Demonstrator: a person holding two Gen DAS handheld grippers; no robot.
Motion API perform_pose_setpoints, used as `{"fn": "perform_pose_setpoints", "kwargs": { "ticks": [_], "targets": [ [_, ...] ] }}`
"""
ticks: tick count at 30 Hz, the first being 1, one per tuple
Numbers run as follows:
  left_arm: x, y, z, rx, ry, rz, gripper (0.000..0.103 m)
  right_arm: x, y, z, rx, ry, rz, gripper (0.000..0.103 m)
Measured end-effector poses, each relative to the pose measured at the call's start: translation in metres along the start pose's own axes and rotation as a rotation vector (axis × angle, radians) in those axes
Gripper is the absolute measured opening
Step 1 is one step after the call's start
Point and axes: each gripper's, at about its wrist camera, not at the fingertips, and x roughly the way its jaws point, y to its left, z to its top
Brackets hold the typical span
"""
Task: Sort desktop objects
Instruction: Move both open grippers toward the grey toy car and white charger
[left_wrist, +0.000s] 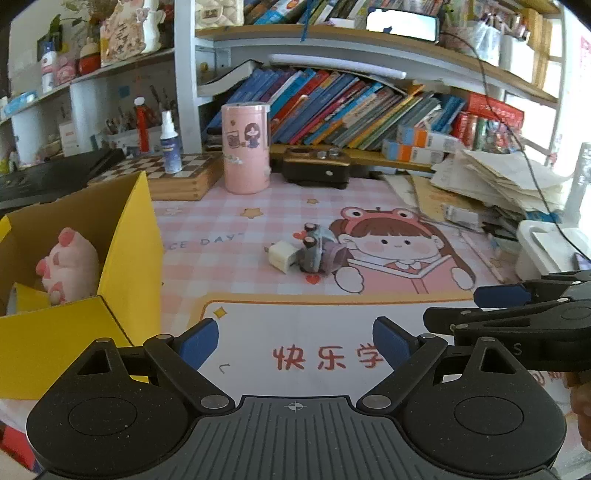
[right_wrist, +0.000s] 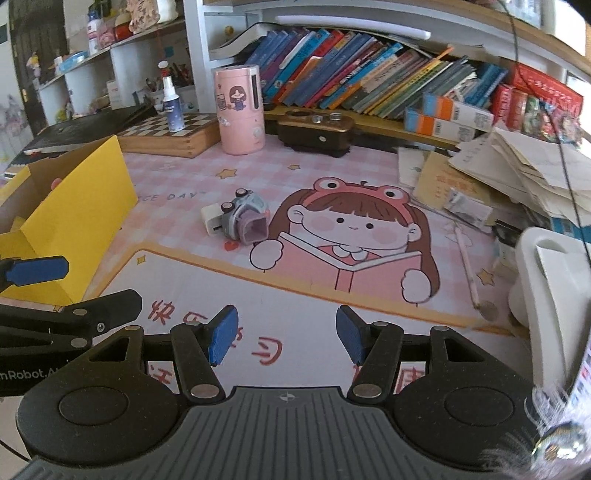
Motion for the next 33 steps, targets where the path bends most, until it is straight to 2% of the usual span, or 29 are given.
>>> {"fn": "perform_pose_setpoints", "kwargs": {
  "ticks": [17, 33],
  "targets": [
    [0.023, -0.009, 0.023, 0.018, 0.0, 0.129, 0.092, 0.045, -0.022, 0.034, -0.072, -0.014, 0.116, 0.059],
    [0.025, -0.008, 0.028, 0.043, 0.007, 0.188, 0.092, 0.096, -0.002, 0.065, -0.227, -0.034, 0.218, 0.063]
  ]
}}
